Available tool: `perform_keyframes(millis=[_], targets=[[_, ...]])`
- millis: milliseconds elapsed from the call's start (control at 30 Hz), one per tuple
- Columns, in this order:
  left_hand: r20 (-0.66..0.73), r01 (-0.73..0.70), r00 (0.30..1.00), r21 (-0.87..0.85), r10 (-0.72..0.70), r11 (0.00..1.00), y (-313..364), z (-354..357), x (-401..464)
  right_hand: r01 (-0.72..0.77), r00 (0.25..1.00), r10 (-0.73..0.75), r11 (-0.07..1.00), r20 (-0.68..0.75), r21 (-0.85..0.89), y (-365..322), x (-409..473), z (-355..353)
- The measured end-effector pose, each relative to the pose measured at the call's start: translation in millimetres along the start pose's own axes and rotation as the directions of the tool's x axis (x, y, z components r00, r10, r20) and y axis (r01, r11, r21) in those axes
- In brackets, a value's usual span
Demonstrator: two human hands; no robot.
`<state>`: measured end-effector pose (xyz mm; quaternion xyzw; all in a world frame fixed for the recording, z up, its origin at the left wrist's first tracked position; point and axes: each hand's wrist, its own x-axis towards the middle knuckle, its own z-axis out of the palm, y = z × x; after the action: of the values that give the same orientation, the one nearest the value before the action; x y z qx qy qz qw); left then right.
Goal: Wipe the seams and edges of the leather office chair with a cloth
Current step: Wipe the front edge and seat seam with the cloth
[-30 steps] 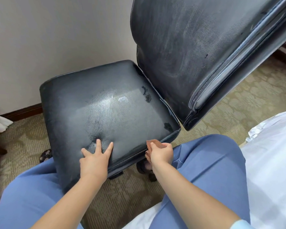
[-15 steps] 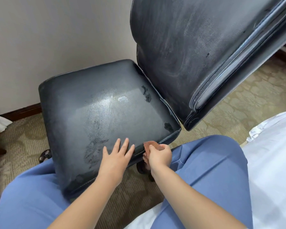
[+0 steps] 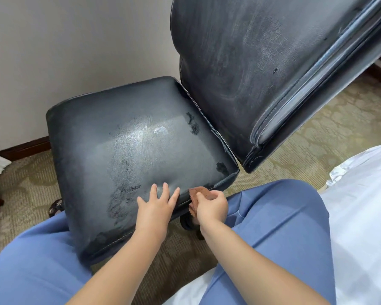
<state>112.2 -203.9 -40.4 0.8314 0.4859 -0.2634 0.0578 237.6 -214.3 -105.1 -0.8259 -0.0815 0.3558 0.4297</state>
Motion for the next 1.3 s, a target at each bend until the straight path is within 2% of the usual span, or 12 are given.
perform_keyframes(millis=[100, 167, 300, 367, 433, 567, 667, 800, 900, 967, 1067, 1300], targets=[[0.010, 0.008, 1.000, 0.004, -0.008, 1.000, 0.9, -1.2, -1.0, 0.015, 0.997, -0.010, 0.998, -0.076, 0.060, -13.3, 20.9, -9.9], [0.012, 0.005, 1.000, 0.006, -0.005, 1.000, 1.5, -2.2, -0.6, 0.006, 0.997, -0.001, 0.997, -0.074, 0.071, -22.8, 21.5, -16.7], [0.025, 0.010, 1.000, -0.002, -0.010, 1.000, 3.0, -5.4, 0.9, 0.040, 0.999, -0.039, 0.993, 0.009, -0.113, -7.9, 0.9, -9.2], [0.025, 0.015, 1.000, -0.012, -0.015, 1.000, 4.6, -8.8, 3.2, 0.078, 0.997, -0.074, 0.988, 0.035, -0.131, -1.2, -9.7, -4.1], [0.029, 0.013, 1.000, -0.020, -0.012, 1.000, 6.2, -12.0, 6.3, 0.075, 0.997, -0.071, 0.991, 0.035, -0.111, -4.4, -9.7, -3.9], [0.006, 0.009, 1.000, 0.003, -0.009, 1.000, 9.8, -16.7, 14.8, 0.018, 0.998, -0.018, 1.000, -0.054, 0.000, -22.7, 5.9, -11.3], [-0.036, 0.001, 0.999, 0.011, -0.001, 1.000, 11.9, -25.1, 23.5, 0.028, 0.994, -0.027, 1.000, -0.103, 0.010, -31.5, 6.6, -14.5], [-0.090, -0.073, 0.993, 0.002, 0.073, 0.997, 7.7, -34.4, 37.1, 0.047, 0.998, -0.054, 0.988, -0.044, -0.149, -34.1, -11.4, -22.5], [-0.052, -0.191, 0.980, 0.009, 0.191, 0.982, 5.2, -37.7, 48.7, 0.041, 0.998, -0.048, 0.988, -0.042, -0.148, -40.0, -10.9, -27.5], [-0.018, -0.228, 0.974, -0.007, 0.228, 0.974, 6.9, -40.8, 56.8, 0.027, 0.995, -0.038, 0.993, -0.092, -0.111, -48.4, -0.6, -29.2], [0.012, -0.239, 0.971, -0.024, 0.239, 0.971, 12.6, -45.2, 66.1, 0.000, 0.989, -0.014, 0.996, -0.148, -0.094, -56.2, 12.2, -31.7], [0.078, -0.240, 0.967, -0.048, 0.243, 0.970, 15.9, -52.8, 81.4, 0.005, 0.996, -0.013, 0.996, -0.087, -0.093, -34.3, 1.8, -24.4]])
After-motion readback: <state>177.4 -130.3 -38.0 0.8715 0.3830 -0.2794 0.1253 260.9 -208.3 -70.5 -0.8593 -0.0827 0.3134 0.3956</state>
